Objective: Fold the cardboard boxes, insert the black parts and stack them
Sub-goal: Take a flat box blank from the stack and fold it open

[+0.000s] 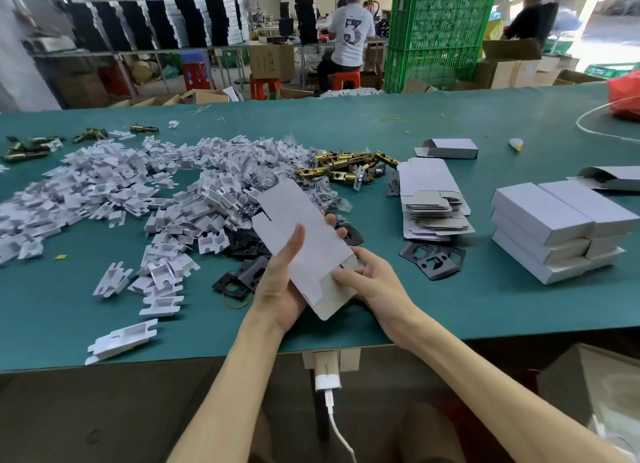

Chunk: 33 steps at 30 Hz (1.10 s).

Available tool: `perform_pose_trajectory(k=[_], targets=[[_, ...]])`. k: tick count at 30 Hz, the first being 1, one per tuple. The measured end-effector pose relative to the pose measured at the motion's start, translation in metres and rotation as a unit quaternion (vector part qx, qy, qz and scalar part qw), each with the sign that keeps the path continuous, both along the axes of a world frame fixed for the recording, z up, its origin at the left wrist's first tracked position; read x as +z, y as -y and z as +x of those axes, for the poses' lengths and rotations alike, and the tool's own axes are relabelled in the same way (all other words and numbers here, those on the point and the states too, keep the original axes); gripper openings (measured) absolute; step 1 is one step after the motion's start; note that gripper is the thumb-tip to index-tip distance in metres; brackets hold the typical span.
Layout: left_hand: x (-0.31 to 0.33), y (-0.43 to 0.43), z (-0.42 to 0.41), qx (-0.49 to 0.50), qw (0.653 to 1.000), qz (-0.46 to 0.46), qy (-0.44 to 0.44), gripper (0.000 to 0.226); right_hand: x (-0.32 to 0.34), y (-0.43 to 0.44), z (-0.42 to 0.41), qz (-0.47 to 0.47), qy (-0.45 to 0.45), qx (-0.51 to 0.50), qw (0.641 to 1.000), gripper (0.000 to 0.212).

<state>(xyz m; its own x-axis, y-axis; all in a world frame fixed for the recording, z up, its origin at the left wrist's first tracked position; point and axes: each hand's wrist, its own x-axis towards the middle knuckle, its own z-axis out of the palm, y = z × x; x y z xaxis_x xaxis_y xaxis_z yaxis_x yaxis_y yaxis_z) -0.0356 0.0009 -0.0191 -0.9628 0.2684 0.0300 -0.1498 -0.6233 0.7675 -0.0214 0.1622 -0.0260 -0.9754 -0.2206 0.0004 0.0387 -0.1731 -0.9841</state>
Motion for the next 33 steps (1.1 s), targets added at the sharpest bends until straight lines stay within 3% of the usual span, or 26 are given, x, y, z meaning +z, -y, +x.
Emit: perform_pose_trajectory(k=[3, 8, 15, 20, 25, 29, 33], targets=[[0.0030, 0.0001, 0.0021, -0.005, 1.000, -0.006, -0.002, 0.062, 0.0003, -0.0040, -0.0007, -0.041, 0.016, 0.019, 0.999, 0.036], [0.0027, -0.0004, 0.0034, -0.032, 0.999, 0.002, -0.035, 0.048, -0.0026, -0.0047, -0.0009, -0.055, 0.017, 0.012, 0.998, 0.033], [0.0057, -0.0004, 0.0062, -0.055, 0.995, -0.031, -0.072, 0.080, -0.0047, -0.0051, -0.0005, -0.039, 0.012, -0.001, 0.999, 0.028], [0.0069, 0.0010, 0.0074, -0.013, 0.999, -0.024, -0.035, 0.111, -0.0039, -0.0050, -0.0005, -0.052, 0.011, 0.005, 0.999, 0.028], [0.0094, -0.0030, 0.0089, -0.024, 0.999, -0.035, -0.020, 0.114, -0.0027, -0.0047, 0.0014, -0.111, 0.017, 0.001, 0.994, 0.033], [0.0104, -0.0054, 0.0093, -0.024, 1.000, -0.008, -0.010, 0.110, -0.0023, -0.0030, 0.0029, -0.082, -0.010, 0.006, 0.997, 0.042], [0.0059, -0.0065, 0.0024, 0.024, 0.999, 0.013, 0.032, 0.101, -0.0039, 0.0002, 0.0033, 0.025, -0.052, 0.006, 0.998, 0.050]])
